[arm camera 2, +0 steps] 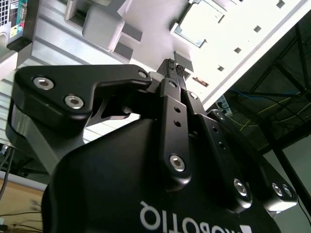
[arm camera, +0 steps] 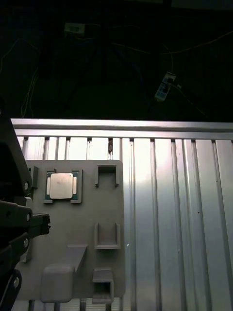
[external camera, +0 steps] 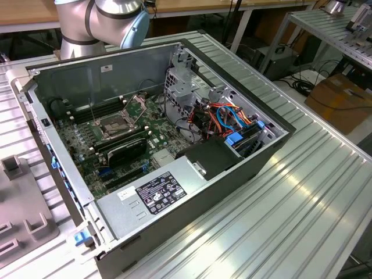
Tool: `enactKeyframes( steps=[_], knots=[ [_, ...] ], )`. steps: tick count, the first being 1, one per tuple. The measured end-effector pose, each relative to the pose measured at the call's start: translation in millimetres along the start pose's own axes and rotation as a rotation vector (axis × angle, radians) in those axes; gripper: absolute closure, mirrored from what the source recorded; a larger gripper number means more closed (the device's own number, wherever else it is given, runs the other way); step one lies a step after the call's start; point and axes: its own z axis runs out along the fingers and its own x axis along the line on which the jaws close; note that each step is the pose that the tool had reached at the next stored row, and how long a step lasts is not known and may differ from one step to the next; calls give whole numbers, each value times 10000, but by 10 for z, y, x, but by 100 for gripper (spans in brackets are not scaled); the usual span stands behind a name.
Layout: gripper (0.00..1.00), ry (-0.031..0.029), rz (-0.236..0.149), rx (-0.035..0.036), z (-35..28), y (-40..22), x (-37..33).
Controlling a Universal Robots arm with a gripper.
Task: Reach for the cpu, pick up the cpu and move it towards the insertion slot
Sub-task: 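Reach for the cpu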
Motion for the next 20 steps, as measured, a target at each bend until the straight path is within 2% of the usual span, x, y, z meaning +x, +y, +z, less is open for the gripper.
enactKeyframes(
  steps=[20],
  knots=[
    [89,27,1,0,0,1,38]
  ],
)
